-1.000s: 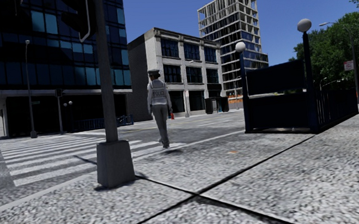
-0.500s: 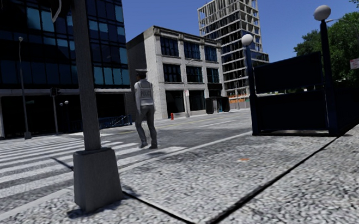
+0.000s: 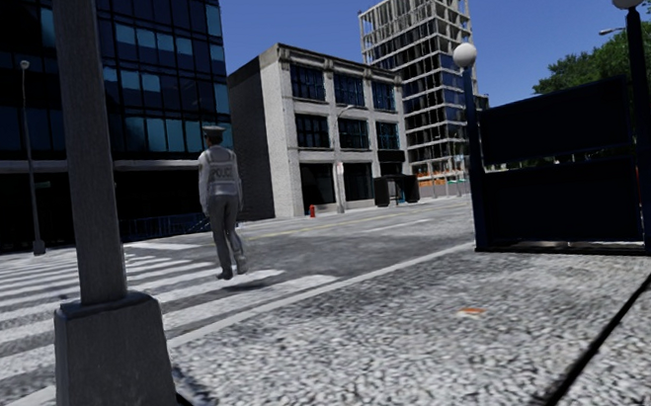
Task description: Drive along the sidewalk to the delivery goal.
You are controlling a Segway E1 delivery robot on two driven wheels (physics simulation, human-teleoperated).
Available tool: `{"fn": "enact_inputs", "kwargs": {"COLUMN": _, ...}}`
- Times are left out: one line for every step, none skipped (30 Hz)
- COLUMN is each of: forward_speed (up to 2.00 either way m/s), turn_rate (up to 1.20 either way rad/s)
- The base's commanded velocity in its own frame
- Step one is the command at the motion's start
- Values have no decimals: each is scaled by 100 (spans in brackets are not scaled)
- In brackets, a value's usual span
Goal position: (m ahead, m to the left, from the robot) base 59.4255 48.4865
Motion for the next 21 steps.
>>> {"fn": "enact_inputs", "kwargs": {"forward_speed": 132, "turn_rate": 7}}
{"fn": "enact_inputs", "kwargs": {"forward_speed": 132, "turn_rate": 7}}
{"fn": "enact_inputs", "kwargs": {"forward_speed": 132, "turn_rate": 7}}
{"fn": "enact_inputs", "kwargs": {"forward_speed": 134, "turn_rate": 7}}
{"fn": "enact_inputs", "kwargs": {"forward_speed": 135, "turn_rate": 7}}
{"fn": "enact_inputs", "kwargs": {"forward_speed": 135, "turn_rate": 7}}
{"fn": "enact_inputs", "kwargs": {"forward_speed": 137, "turn_rate": 7}}
{"fn": "enact_inputs", "kwargs": {"forward_speed": 139, "turn_rate": 8}}
{"fn": "enact_inputs", "kwargs": {"forward_speed": 140, "turn_rate": 10}}
{"fn": "enact_inputs", "kwargs": {"forward_speed": 140, "turn_rate": 10}}
{"fn": "enact_inputs", "kwargs": {"forward_speed": 141, "turn_rate": 13}}
{"fn": "enact_inputs", "kwargs": {"forward_speed": 141, "turn_rate": 16}}
{"fn": "enact_inputs", "kwargs": {"forward_speed": 141, "turn_rate": 18}}
{"fn": "enact_inputs", "kwargs": {"forward_speed": 141, "turn_rate": 18}}
{"fn": "enact_inputs", "kwargs": {"forward_speed": 141, "turn_rate": 18}}
{"fn": "enact_inputs", "kwargs": {"forward_speed": 141, "turn_rate": 19}}
{"fn": "enact_inputs", "kwargs": {"forward_speed": 141, "turn_rate": 20}}
{"fn": "enact_inputs", "kwargs": {"forward_speed": 141, "turn_rate": 20}}
{"fn": "enact_inputs", "kwargs": {"forward_speed": 141, "turn_rate": 21}}
{"fn": "enact_inputs", "kwargs": {"forward_speed": 142, "turn_rate": 24}}
{"fn": "enact_inputs", "kwargs": {"forward_speed": 143, "turn_rate": 27}}
